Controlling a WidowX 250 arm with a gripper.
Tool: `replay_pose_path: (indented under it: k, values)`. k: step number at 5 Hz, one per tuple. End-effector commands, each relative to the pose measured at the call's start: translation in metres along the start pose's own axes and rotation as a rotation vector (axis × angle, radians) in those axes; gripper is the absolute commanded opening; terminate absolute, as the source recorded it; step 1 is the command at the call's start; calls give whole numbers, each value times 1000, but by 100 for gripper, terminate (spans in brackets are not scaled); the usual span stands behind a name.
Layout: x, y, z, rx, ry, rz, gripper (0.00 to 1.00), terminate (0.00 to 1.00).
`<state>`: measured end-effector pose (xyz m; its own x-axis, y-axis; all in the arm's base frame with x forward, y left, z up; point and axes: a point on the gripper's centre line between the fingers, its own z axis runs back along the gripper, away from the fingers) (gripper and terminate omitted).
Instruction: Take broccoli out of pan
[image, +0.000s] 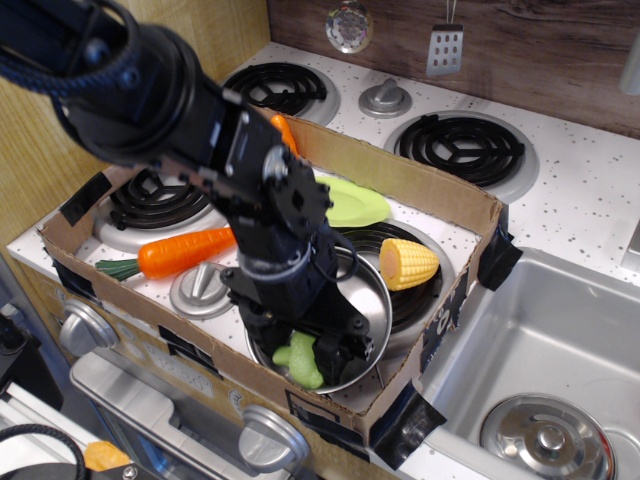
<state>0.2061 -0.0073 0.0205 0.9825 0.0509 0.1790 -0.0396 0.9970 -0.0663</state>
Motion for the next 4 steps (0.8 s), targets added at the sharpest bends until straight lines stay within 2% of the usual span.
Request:
replay_pose_path:
  k: [1, 2, 4]
  values:
    - [32, 22, 66, -2, -9, 113, 0, 0]
    - [45, 48, 84, 94, 2, 64, 0, 0]
    - [87, 114, 81, 161, -32, -144, 0, 0]
